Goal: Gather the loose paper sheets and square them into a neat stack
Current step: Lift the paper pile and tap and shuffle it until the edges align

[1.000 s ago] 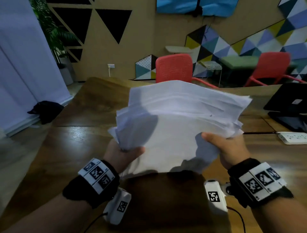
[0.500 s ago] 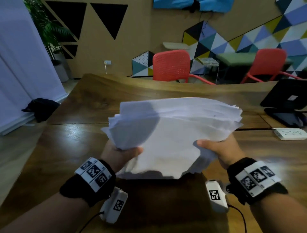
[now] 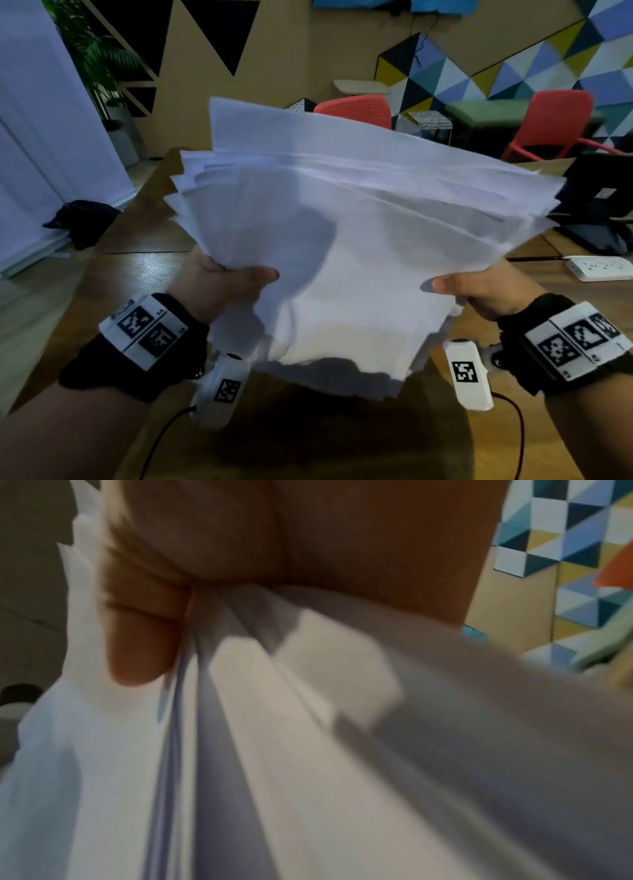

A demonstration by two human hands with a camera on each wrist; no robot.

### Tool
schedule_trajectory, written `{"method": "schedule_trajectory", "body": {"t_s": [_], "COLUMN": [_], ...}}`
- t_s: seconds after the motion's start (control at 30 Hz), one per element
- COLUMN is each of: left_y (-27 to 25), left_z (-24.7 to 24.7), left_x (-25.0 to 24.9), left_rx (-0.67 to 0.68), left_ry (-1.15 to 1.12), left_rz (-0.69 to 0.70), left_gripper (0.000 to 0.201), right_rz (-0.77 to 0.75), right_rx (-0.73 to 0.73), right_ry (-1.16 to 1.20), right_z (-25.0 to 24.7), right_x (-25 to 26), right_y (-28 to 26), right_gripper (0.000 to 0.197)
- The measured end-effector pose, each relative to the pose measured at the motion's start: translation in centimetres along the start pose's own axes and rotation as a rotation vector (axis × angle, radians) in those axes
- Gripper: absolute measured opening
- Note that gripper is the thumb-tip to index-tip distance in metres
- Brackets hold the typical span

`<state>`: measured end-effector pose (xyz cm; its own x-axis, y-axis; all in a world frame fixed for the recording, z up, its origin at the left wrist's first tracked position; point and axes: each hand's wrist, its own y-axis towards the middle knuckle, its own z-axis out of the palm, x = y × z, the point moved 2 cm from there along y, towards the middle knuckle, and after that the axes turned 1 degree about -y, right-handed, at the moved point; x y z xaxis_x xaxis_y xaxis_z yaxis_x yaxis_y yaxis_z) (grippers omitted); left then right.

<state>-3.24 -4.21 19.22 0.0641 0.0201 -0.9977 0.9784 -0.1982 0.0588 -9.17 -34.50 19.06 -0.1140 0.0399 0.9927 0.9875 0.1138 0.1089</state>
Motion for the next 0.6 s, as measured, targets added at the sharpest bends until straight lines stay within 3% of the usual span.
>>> {"method": "schedule_trajectory", "body": {"t_s": [0.13, 0.17, 0.23, 0.37, 0.47, 0.53, 0.6], "left_y": [0.3, 0.2, -0.3, -2.3, -3.4, -3.6, -3.6], "left_z": [0.6, 0.9, 2.1, 4.8, 5.6, 5.6, 5.4], "left_x": [0.3, 0.2, -0.1, -0.9, -0.3, 0.6, 1.5], "left_rx": [-0.026, -0.014, 0.014, -0.104, -0.176, -0.205, -0.240], "left_ry": [-0.050, -0.029, -0.007, -0.022, 0.000, 0.070, 0.181], "left_rz": [-0.037, -0.027, 0.015, 0.139, 0.127, 0.056, -0.051], "left_gripper": [0.013, 0.014, 0.016, 0.024, 0.024, 0.029, 0.024], "right_rz": [-0.053, -0.059, -0.062, -0.139, -0.227, -0.194, -0.130], "right_rx": [-0.147, -0.211, -0.382, -0.624, -0.600, -0.548, -0.523], "right_ry": [0.137, 0.164, 0.167, 0.182, 0.232, 0.184, 0.162], "right_z": [1.3, 1.5, 2.1, 4.7, 5.6, 5.5, 5.2], "right_x": [-0.2, -0.5, -1.0, 0.4, 0.8, -0.2, -1.9], "right_y": [0.9, 1.0, 1.1, 0.8, 0.0, -0.5, -1.1], "right_gripper": [0.031, 0.032, 0.051, 0.039, 0.049, 0.067, 0.062]}}
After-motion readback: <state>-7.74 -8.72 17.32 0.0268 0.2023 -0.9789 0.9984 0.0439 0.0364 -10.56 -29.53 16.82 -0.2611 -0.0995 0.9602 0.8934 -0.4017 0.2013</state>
